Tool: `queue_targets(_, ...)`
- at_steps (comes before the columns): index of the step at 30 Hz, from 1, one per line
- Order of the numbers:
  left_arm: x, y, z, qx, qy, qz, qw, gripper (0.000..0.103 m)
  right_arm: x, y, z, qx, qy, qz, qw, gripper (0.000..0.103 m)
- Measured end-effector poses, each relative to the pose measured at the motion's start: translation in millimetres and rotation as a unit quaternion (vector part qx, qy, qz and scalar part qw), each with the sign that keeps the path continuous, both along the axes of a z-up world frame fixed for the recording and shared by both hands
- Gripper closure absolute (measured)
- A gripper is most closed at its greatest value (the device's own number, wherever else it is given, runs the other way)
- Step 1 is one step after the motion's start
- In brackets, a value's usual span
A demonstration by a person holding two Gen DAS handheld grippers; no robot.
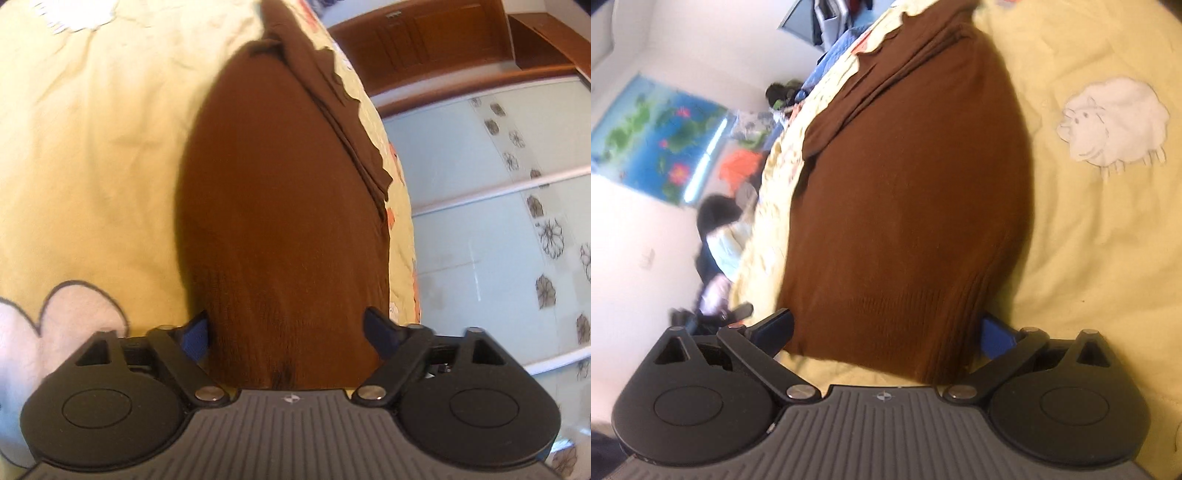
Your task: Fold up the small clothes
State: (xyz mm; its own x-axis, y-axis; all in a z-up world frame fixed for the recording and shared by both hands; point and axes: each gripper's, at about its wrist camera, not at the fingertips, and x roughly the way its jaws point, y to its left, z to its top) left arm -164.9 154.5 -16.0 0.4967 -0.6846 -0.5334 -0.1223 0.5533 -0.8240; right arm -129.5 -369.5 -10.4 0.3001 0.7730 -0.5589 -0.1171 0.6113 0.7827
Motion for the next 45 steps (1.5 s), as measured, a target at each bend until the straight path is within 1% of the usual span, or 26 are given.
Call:
queue_targets(1,-2,1,0,0.01,0.001,-0.001,1.0,0.042,0,-4,-2,0.008,0.007,-0.005,1.0,0.009)
queue_targets(2,0,1,1,0.022,0.002,-0.004,0.9997,0.048,0,-8,-3,0.012,0.012,-0.01,1.0,0.018)
queue_targets(3,-2,1,2,0.029,0.001,-0.006,0.9996,0.05,-5,-15,-3,0.013,0.016,-0.015,1.0,0.026)
queue_targets(5,-4,4,9,0.049,-0.014,0.0,0.9987,0.05,-8,-14,-1,0.008,0.023,-0.023,0.999,0.035)
queue_targets(7,1,9,17,0.077,-0.032,0.019,0.9963,0.049,-14,-25,2,0.006,0.023,-0.038,0.999,0.034)
queue_targets(10,17,17,13,0.088,-0.024,0.032,0.9953,0.048,-6,-31,1,0.0,0.01,-0.058,0.998,0.028)
queue_targets(11,23,20,11,0.074,-0.029,0.033,0.9963,0.045,-1,-32,-1,0.005,0.008,-0.063,0.998,0.023)
queue_targets(13,36,21,6,0.053,-0.03,0.025,0.9978,0.044,12,-28,-3,0.014,0.002,-0.072,0.997,0.016)
queue_targets(15,45,20,-1,0.026,-0.02,0.018,0.9993,0.044,23,-25,-6,0.025,-0.001,-0.081,0.996,0.011)
queue_targets(18,41,20,-6,-0.003,-0.008,-0.011,0.9999,0.045,29,-21,-13,0.053,0.009,-0.061,0.997,0.013)
queue_targets(20,32,18,-10,-0.019,-0.007,-0.029,0.9994,0.045,24,-23,-15,0.071,0.025,-0.034,0.997,0.015)
queue_targets(22,20,16,-16,-0.037,-0.006,-0.042,0.9984,0.045,16,-27,-20,0.09,0.044,-0.022,0.995,0.018)
queue_targets(24,12,13,-16,-0.039,-0.006,-0.046,0.9982,0.045,7,-29,-18,0.097,0.051,-0.016,0.994,0.02)
queue_targets(25,10,12,-15,-0.034,-0.006,-0.05,0.9982,0.045,4,-29,-18,0.095,0.054,-0.013,0.994,0.02)
queue_targets(27,9,10,-12,-0.023,-0.004,-0.053,0.9984,0.048,0,-26,-15,0.078,0.054,-0.012,0.995,0.027)
queue_targets(28,9,10,-11,-0.015,0.001,-0.053,0.9985,0.054,-1,-26,-14,0.069,0.055,-0.014,0.996,0.03)
queue_targets(29,11,9,-9,-0.007,0.006,-0.054,0.9985,0.06,-2,-28,-13,0.061,0.057,-0.018,0.996,0.038)
queue_targets(30,13,8,-8,0.003,0.01,-0.054,0.9985,0.063,-1,-29,-13,0.051,0.061,-0.026,0.996,0.046)
queue_targets(31,15,6,-5,0.016,0.013,-0.056,0.9982,0.071,-1,-31,-13,0.047,0.064,-0.032,0.996,0.05)
queue_targets(32,15,4,-3,0.033,0.013,-0.061,0.9975,0.076,-2,-33,-15,0.042,0.065,-0.04,0.996,0.059)
queue_targets(33,16,1,0,0.051,0.011,-0.066,0.9965,0.079,-2,-33,-16,0.034,0.064,-0.046,0.996,0.075)
queue_targets(34,15,-1,2,0.072,0.008,-0.07,0.9948,0.088,-3,-32,-16,0.016,0.063,-0.048,0.997,0.084)
queue_targets(35,14,-3,5,0.097,0.005,-0.075,0.9925,0.097,-4,-30,-17,-0.002,0.061,-0.048,0.997,0.09)
queue_targets(40,14,-13,21,0.163,-0.018,-0.089,0.9825,0.098,-13,-29,-7,-0.031,0.019,-0.045,0.998,0.09)
queue_targets(42,20,-11,36,0.16,-0.04,-0.088,0.9823,0.098,-11,-29,3,-0.018,-0.003,-0.045,0.999,0.09)
queue_targets(45,44,-9,65,0.154,-0.096,-0.087,0.9795,0.098,5,-30,24,0.003,-0.042,-0.048,0.998,0.09)
